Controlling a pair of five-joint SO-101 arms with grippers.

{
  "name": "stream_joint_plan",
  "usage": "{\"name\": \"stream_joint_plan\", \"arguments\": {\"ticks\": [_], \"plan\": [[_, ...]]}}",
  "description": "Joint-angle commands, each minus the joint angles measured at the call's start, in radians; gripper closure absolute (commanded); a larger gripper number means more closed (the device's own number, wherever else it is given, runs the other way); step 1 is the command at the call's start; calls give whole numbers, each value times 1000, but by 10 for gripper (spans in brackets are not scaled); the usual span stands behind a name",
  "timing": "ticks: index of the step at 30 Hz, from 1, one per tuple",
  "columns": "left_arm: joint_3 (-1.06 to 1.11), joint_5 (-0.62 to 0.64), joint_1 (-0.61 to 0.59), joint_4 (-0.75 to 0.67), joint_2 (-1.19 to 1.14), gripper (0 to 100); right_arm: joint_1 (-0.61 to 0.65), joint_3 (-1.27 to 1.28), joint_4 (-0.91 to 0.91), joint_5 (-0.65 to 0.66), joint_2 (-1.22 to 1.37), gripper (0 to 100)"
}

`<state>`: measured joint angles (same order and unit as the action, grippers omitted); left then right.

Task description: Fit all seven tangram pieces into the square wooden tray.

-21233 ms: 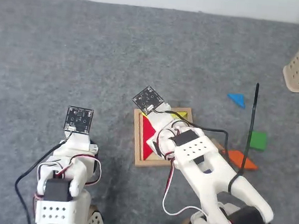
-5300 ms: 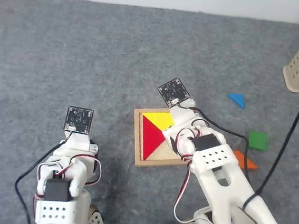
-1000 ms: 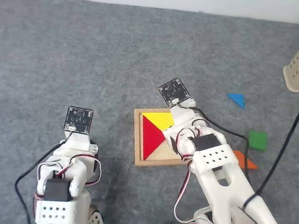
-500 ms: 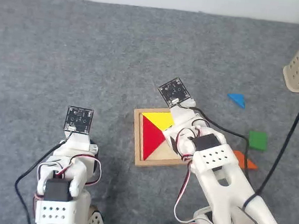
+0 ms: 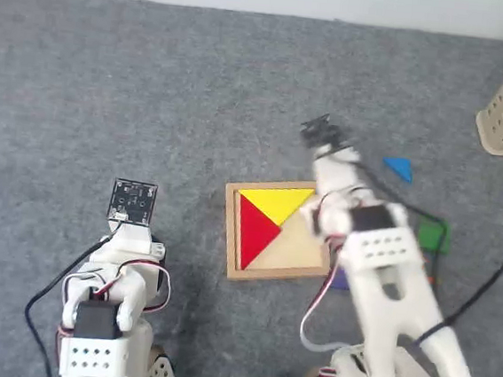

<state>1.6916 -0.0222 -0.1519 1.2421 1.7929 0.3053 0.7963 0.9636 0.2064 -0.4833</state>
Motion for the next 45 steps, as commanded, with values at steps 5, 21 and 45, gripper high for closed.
{"name": "stream_joint_plan", "arguments": {"ticks": [5, 21, 45], "plan": [[-5, 8, -2, 6, 6, 989, -166, -256, 314, 32, 173, 842], [-5, 8, -3, 6, 6, 989, -433, -264, 522, 485, 213, 838], [-5, 8, -2, 6, 6, 989, -464, 54, 148, 852, 223, 783]]}}
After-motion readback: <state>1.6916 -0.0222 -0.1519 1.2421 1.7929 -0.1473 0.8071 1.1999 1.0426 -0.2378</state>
